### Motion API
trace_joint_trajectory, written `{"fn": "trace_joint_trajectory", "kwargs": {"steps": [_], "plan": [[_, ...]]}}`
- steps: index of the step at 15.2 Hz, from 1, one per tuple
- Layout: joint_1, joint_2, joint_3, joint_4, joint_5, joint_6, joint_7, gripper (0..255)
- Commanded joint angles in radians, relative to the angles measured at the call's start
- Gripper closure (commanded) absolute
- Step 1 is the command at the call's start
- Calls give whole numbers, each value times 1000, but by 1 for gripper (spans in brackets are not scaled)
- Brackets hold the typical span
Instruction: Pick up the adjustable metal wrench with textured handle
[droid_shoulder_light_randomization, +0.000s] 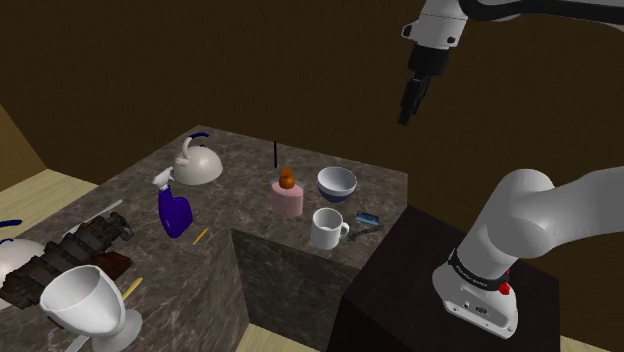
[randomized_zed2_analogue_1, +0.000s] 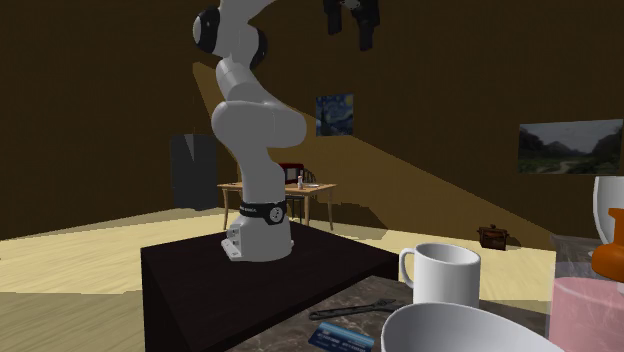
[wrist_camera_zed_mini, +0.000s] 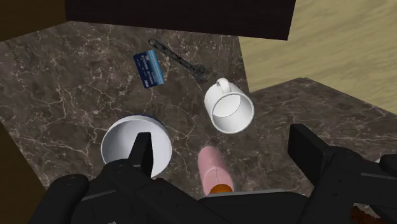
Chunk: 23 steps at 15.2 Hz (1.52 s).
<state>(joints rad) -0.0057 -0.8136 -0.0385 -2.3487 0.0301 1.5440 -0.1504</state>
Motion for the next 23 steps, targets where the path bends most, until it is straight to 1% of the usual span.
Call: {"fn": "trace_joint_trajectory", "kwargs": {"steps": [1,7,13,18,23], "plan": [[0,0,0,0,0,0,0,0],[31,-14,0,-211,-6,204,-67,0],[63,33,-1,-385,-10,433,-135,0],[93,135,-6,-497,-13,654,-191,0],[127,309,-13,-569,-11,906,-251,0]]}}
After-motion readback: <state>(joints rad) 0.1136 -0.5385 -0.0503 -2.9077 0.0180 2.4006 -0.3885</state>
